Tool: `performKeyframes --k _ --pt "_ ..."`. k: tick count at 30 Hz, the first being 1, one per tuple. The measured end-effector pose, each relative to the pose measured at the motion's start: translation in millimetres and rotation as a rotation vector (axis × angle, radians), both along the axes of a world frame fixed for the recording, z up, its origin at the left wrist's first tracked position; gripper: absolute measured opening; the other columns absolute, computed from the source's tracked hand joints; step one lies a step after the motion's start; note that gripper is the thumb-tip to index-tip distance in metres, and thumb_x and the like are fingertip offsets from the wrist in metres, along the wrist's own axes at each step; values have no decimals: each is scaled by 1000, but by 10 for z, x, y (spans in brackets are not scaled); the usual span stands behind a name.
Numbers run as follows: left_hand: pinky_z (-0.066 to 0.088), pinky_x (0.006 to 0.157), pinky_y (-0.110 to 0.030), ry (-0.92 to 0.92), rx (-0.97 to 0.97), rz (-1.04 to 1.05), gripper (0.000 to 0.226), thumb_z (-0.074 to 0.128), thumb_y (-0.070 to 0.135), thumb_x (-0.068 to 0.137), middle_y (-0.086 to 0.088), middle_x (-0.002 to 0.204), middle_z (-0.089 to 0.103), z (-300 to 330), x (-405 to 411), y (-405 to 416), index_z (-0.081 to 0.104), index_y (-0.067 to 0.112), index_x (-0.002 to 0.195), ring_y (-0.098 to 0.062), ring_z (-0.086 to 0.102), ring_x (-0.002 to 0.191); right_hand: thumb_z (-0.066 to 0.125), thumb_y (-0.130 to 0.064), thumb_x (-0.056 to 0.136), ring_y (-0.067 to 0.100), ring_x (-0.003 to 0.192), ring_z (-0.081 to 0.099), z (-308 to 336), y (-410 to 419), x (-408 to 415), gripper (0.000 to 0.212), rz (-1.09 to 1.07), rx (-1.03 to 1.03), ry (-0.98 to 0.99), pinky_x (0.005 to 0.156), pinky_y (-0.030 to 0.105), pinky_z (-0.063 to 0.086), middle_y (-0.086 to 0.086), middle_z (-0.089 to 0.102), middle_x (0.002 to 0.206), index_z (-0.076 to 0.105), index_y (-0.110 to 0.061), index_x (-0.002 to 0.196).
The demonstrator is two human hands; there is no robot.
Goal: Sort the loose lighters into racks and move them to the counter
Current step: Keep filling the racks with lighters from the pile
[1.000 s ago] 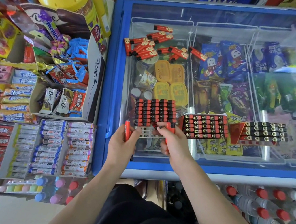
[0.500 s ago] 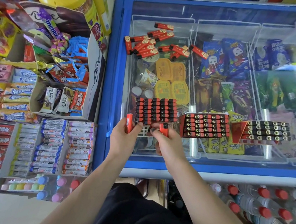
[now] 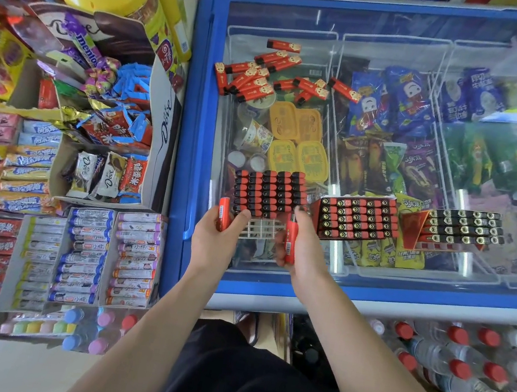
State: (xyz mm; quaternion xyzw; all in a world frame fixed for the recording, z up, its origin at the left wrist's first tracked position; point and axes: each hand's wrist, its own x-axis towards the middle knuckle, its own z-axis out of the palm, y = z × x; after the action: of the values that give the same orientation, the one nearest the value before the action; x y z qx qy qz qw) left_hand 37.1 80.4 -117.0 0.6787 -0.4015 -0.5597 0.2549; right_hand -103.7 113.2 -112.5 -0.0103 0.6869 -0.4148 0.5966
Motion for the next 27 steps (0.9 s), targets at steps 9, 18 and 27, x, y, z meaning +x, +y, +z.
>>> performKeyframes --k 9,18,27 --pt "43 61 -39 -13 -1 -8 37 72 40 95 3 63 46 -5 3 -7 48 21 74 -20 43 61 56 -19 103 12 78 58 87 213 -120 9 279 -228 416 71 22 44 -4 63 88 65 -18 106" --pt "41 56 -37 13 21 -19 35 70 38 98 8 56 43 19 -3 -1 49 23 74 -18 39 55 63 -8 98 4 67 56 31 150 -150 21 538 -454 967 64 17 44 -15 57 78 71 -16 116" --pt "41 53 -35 17 36 -23 33 70 38 98 6 57 44 41 -10 -8 50 21 77 -16 40 54 62 -21 100 12 89 71 -6 178 -67 21 331 -276 546 81 26 59 -5 72 96 67 -26 120"
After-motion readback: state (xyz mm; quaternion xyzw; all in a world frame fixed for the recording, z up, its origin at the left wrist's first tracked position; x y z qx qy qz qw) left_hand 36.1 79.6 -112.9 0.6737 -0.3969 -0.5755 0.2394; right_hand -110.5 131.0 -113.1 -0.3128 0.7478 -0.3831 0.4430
